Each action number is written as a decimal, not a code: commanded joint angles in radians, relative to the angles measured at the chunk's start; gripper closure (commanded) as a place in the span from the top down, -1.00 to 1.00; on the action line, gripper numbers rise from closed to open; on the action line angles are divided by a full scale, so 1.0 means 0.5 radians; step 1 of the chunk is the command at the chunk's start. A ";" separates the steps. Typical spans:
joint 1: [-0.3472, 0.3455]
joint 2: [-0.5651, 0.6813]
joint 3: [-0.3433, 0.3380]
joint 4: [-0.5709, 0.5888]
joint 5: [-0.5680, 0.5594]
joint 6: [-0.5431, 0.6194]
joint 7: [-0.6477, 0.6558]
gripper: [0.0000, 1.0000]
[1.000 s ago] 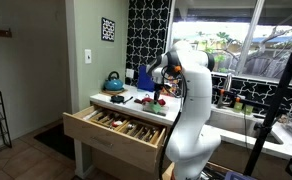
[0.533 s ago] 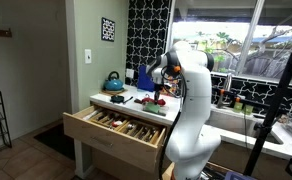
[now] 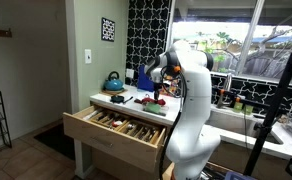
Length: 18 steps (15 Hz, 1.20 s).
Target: Put the two sponges in the sponge holder
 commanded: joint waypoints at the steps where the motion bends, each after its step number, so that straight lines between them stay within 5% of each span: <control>1: 0.029 -0.024 0.009 0.000 -0.077 -0.022 0.096 0.37; 5: 0.045 -0.063 0.029 -0.010 -0.041 -0.003 0.130 0.97; 7: 0.065 -0.102 0.035 -0.010 -0.031 0.012 0.224 1.00; 18: 0.205 -0.284 0.054 0.184 -0.313 -0.138 1.726 1.00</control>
